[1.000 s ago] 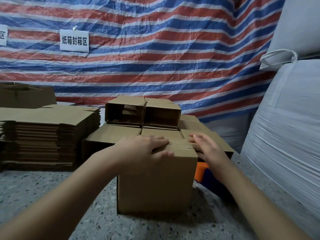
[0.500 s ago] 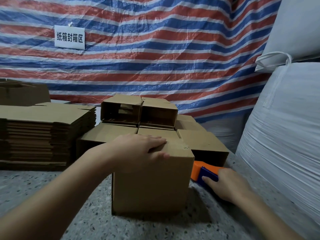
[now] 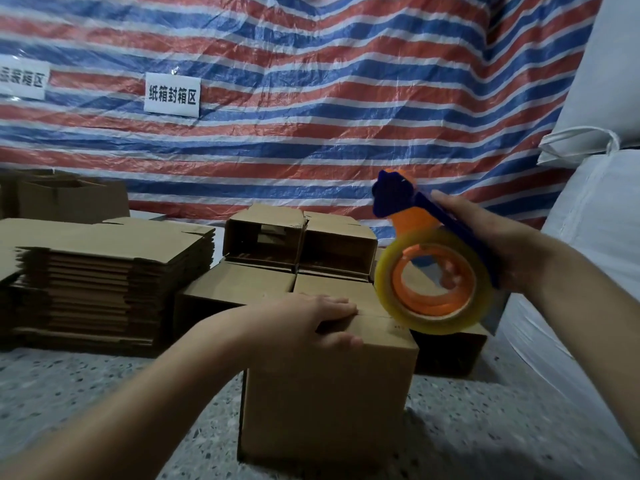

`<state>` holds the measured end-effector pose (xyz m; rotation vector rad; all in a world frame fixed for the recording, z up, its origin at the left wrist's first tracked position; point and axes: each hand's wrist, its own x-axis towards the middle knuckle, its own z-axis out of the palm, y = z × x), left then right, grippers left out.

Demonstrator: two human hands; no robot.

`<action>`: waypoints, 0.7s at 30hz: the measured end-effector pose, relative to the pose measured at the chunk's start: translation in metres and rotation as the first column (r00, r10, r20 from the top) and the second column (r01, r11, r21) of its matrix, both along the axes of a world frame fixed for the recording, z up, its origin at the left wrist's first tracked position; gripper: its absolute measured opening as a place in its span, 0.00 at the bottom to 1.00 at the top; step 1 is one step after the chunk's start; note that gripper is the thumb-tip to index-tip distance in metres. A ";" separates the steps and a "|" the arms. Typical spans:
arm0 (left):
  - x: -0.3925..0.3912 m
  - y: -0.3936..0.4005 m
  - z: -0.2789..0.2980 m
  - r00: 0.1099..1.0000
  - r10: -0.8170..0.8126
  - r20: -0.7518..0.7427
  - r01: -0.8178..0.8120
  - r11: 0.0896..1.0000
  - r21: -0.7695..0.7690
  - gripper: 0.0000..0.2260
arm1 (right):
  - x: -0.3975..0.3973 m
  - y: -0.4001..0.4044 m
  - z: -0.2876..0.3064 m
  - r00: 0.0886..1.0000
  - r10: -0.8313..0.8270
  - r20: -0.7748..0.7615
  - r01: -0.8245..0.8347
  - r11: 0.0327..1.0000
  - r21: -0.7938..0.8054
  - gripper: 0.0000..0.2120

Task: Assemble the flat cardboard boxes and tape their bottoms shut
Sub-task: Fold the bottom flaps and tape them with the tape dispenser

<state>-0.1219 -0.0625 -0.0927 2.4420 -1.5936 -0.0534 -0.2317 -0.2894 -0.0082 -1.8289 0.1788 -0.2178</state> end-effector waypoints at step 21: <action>0.018 0.010 0.026 0.518 -0.217 -0.827 -0.646 0.534 -0.545 0.26 | 0.052 0.028 0.005 0.977 0.067 -0.203 -0.111 0.971 -0.212 0.35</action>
